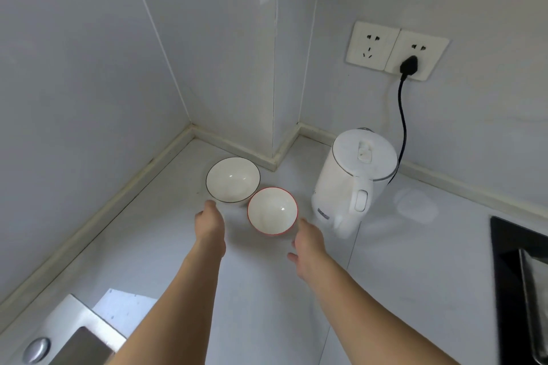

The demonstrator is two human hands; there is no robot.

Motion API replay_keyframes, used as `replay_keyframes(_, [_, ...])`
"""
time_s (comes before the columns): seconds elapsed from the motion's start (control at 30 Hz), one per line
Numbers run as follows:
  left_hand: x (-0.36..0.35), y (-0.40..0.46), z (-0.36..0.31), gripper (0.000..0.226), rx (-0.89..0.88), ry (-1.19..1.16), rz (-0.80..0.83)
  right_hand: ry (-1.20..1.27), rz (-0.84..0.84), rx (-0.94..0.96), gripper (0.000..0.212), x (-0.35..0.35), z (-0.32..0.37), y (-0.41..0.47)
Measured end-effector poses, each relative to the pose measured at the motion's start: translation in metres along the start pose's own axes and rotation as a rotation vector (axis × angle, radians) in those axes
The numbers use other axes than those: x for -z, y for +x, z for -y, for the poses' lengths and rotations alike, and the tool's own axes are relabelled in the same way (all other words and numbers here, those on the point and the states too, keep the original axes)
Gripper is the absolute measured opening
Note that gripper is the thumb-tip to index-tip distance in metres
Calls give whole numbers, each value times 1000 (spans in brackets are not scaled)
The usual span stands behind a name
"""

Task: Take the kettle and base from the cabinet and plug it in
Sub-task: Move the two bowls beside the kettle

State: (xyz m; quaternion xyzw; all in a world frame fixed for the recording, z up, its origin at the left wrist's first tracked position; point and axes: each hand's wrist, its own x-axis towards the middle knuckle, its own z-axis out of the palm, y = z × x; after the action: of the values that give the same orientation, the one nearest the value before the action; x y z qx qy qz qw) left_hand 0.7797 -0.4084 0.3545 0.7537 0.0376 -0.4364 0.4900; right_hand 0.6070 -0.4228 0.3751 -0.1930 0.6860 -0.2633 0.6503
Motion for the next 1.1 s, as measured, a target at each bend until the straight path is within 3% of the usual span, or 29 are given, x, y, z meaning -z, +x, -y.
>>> replay_keyframes(0.27, [-10, -72, 15, 36, -36, -7, 9, -203, 122, -16, 22, 65, -8, -39])
replay_keyframes(0.63, [-79, -162, 15, 46, -162, 36, 165, -30, 78, 61, 27, 164, 33, -62])
replay_keyframes(0.83, [-115, -199, -12, 17, -338, 174, 229, 77, 35, 129, 26, 189, 76, -62])
replay_keyframes(1.1, [-141, -217, -45, 7, -657, 274, 354, 104, 13, 240, 20, 204, 121, -61])
